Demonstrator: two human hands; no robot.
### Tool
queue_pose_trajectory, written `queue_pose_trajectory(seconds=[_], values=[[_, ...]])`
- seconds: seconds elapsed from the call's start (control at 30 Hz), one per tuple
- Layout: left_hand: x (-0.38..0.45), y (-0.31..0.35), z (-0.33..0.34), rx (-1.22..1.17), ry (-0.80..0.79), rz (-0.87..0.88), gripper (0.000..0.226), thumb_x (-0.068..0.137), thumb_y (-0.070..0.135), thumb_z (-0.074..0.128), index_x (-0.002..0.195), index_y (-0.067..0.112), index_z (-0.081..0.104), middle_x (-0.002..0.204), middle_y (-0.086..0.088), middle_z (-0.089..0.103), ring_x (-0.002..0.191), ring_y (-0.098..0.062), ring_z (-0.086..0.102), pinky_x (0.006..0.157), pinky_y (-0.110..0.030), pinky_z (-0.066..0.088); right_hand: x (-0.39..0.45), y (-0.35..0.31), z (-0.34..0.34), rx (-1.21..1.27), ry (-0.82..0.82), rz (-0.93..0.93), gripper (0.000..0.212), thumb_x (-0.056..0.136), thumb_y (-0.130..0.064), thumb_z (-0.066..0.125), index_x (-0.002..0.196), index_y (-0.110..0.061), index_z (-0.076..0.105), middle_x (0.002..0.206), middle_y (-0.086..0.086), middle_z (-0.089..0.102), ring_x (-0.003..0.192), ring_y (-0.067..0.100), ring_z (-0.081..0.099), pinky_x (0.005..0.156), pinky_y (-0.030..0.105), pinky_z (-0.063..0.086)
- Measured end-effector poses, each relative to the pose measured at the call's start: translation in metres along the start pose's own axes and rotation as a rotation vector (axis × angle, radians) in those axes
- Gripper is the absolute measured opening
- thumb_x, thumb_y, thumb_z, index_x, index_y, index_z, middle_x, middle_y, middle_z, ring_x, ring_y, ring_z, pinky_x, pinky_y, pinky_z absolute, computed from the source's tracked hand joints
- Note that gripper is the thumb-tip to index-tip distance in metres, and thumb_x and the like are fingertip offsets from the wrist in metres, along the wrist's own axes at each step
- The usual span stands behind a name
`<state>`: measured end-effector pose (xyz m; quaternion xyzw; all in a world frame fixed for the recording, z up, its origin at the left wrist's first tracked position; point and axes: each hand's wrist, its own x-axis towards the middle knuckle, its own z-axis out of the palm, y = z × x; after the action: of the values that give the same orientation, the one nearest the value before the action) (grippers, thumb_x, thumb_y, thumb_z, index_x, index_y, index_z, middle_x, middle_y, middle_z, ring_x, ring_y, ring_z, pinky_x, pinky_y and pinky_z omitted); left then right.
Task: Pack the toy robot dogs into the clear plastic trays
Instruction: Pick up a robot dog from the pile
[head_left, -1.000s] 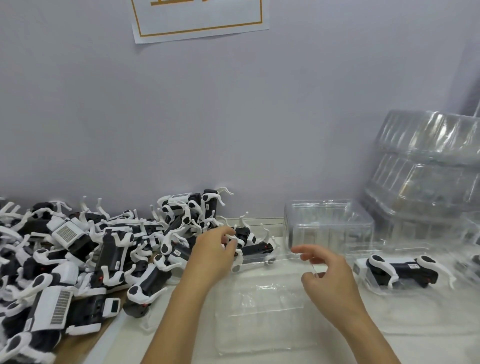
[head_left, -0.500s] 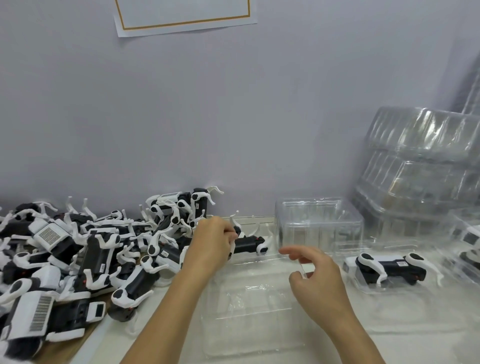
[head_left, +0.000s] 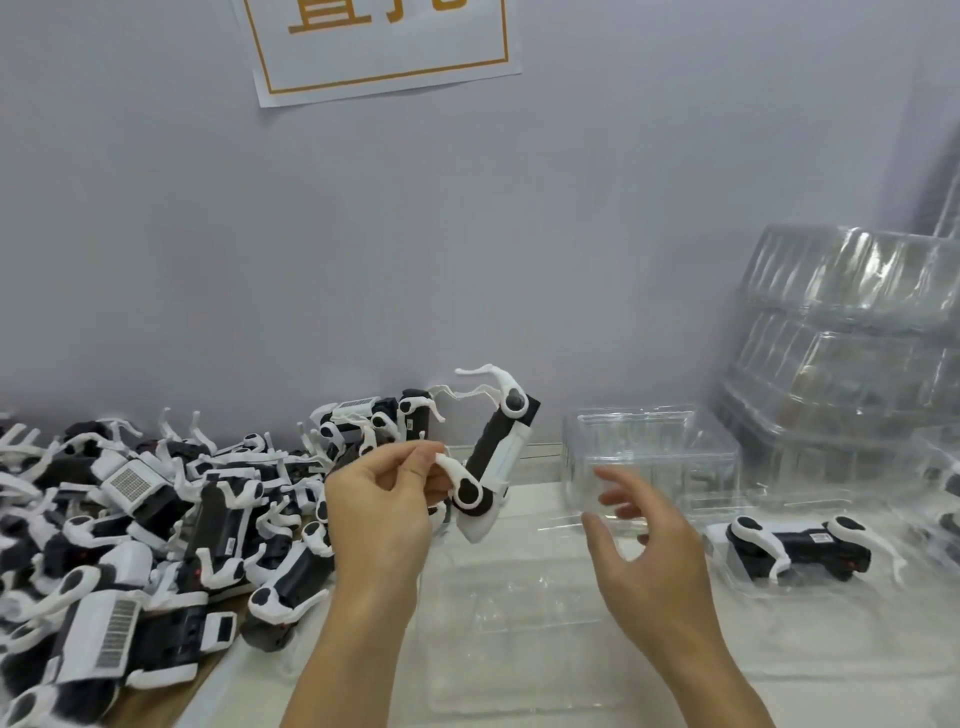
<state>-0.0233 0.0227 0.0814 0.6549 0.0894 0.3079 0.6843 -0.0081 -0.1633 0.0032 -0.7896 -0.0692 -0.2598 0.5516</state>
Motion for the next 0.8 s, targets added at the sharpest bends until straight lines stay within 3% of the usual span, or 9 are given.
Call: queue_pose_trajectory(seconds=[0.13,0.27,0.37,0.5,0.6,0.7,0.8], values=[[-0.002,-0.003,-0.004,-0.150,-0.052,-0.171,0.020,0.096,0.000,0.057,0.085,0.003,0.073,0.072,-0.010,0.073,0.059,-0.012,0.069,0.056,-0.018,0.055,0.001,-0.008,0.001,-0.063,0.044,-0.142,0.066,0.081,-0.020,0.078,0.131,-0.049,0.046,0.113,-0.027,0.053,0.109,-0.001,0.053,0.085,0.015,0.039],[-0.003,-0.002,-0.002,-0.319,-0.126,-0.378,0.018,0.097,0.003,0.055,0.090,0.000,0.071,0.067,-0.007,0.070,0.055,-0.009,0.066,0.052,-0.019,0.054,0.005,-0.014,-0.001,-0.135,0.105,-0.278,0.089,0.073,-0.019,0.085,0.138,-0.054,0.036,0.130,-0.019,0.042,0.119,0.006,0.048,0.095,0.025,0.039],[-0.005,-0.001,0.001,-0.380,-0.197,-0.509,0.020,0.097,0.004,0.055,0.085,0.002,0.071,0.062,-0.004,0.068,0.052,-0.009,0.065,0.050,-0.020,0.054,0.007,-0.016,0.001,-0.170,0.141,-0.331,0.094,0.067,-0.020,0.089,0.139,-0.053,0.037,0.147,-0.013,0.027,0.126,-0.002,0.035,0.095,0.025,0.035],[-0.010,0.001,0.005,-0.373,-0.305,-0.617,0.026,0.096,0.004,0.057,0.075,0.004,0.073,0.067,-0.007,0.069,0.053,-0.012,0.066,0.049,-0.020,0.055,0.005,-0.017,0.006,-0.175,0.157,-0.407,0.093,0.068,-0.021,0.087,0.139,-0.057,0.038,0.158,-0.009,0.011,0.133,0.010,0.032,0.095,0.032,0.036],[-0.015,0.005,0.010,-0.387,-0.366,-0.629,0.021,0.095,0.006,0.059,0.078,0.003,0.073,0.073,-0.009,0.070,0.058,-0.014,0.067,0.053,-0.023,0.057,0.005,-0.016,0.004,-0.165,0.168,-0.449,0.078,0.076,-0.034,0.079,0.141,-0.052,0.040,0.158,-0.011,0.017,0.135,0.012,0.032,0.099,0.040,0.039],[-0.016,0.014,0.013,-0.291,-0.400,-0.522,0.018,0.096,0.010,0.059,0.085,0.005,0.071,0.073,-0.010,0.071,0.058,-0.015,0.066,0.056,-0.024,0.058,0.007,-0.017,0.002,-0.136,0.158,-0.431,0.063,0.086,-0.047,0.063,0.145,-0.045,0.039,0.154,-0.009,0.030,0.136,0.016,0.037,0.106,0.043,0.038],[-0.010,0.025,0.006,-0.127,-0.375,-0.342,0.026,0.097,0.029,0.060,0.087,0.009,0.072,0.068,-0.009,0.070,0.054,-0.017,0.064,0.052,-0.023,0.054,0.006,-0.018,0.004,-0.083,0.142,-0.394,0.057,0.090,-0.042,0.055,0.143,-0.023,0.047,0.143,-0.006,0.047,0.130,0.014,0.046,0.105,0.029,0.042]])
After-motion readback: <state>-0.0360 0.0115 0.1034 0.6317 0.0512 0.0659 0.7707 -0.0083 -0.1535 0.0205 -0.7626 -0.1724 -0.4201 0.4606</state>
